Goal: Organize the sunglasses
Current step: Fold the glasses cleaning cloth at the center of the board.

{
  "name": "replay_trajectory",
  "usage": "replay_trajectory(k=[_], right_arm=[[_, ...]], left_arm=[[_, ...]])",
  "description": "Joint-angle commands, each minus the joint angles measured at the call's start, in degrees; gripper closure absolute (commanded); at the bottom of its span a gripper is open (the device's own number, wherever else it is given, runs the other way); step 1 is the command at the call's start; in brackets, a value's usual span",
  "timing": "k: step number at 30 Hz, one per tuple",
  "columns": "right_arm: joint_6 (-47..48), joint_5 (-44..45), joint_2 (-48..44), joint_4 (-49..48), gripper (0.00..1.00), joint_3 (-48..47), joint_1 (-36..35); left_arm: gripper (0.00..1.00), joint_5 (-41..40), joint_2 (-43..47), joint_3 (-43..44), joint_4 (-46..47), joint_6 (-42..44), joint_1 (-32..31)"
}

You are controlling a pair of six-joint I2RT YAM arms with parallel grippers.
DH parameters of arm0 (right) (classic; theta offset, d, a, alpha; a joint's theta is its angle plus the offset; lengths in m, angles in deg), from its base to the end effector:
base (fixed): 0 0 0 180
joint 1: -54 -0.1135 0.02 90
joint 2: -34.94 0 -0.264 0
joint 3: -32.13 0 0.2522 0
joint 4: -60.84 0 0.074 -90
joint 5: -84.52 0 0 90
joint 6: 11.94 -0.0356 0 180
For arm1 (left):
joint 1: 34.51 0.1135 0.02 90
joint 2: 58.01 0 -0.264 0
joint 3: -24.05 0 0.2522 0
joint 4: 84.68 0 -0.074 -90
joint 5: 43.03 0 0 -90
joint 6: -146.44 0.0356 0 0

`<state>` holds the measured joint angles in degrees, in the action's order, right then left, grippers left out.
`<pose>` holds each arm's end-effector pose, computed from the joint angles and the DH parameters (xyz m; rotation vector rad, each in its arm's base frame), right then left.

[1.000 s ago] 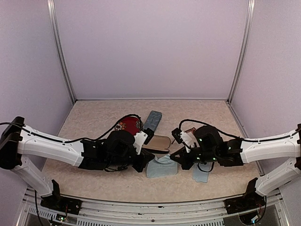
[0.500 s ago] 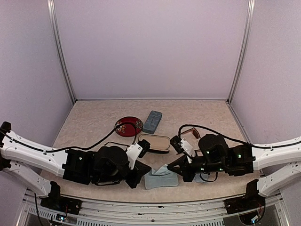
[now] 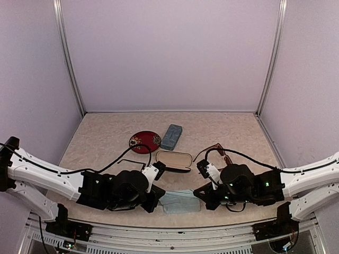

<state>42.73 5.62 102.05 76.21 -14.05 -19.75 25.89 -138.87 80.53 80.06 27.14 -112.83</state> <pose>0.0739 0.2291 0.2021 -0.6560 2.2297 0.8263 0.0713 -0.2817 0.2016 0.7615 2.1490 -0.6123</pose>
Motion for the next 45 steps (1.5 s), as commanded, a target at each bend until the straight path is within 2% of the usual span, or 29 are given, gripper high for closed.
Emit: replay_trajectory(k=[1, 16, 27, 37, 45], right_arm=[[-1.3, 5.7, 2.6, 1.1, 1.00, -0.8, 0.7], [8.5, 0.7, 12.9, -8.5, 1.00, -1.3, 10.6], [14.8, -3.9, 19.9, -14.3, 1.00, -2.0, 14.9], [16.3, -6.9, 20.3, -17.3, 1.00, 0.4, 15.3], [16.9, -9.0, 18.1, -16.8, 1.00, 2.5, 15.3]], left_arm=[[1.00, 1.3, -2.4, -0.1, 2.3, 2.1, 3.4], [1.00, 7.4, -12.1, 2.3, 10.1, 8.7, 10.9], [1.00, 9.6, -19.2, 6.3, 12.6, 13.4, 14.5], [1.00, 12.2, -19.5, 5.4, 13.7, 14.3, 14.4], [1.00, 11.4, -18.0, 4.4, 12.9, 14.6, 11.9]])
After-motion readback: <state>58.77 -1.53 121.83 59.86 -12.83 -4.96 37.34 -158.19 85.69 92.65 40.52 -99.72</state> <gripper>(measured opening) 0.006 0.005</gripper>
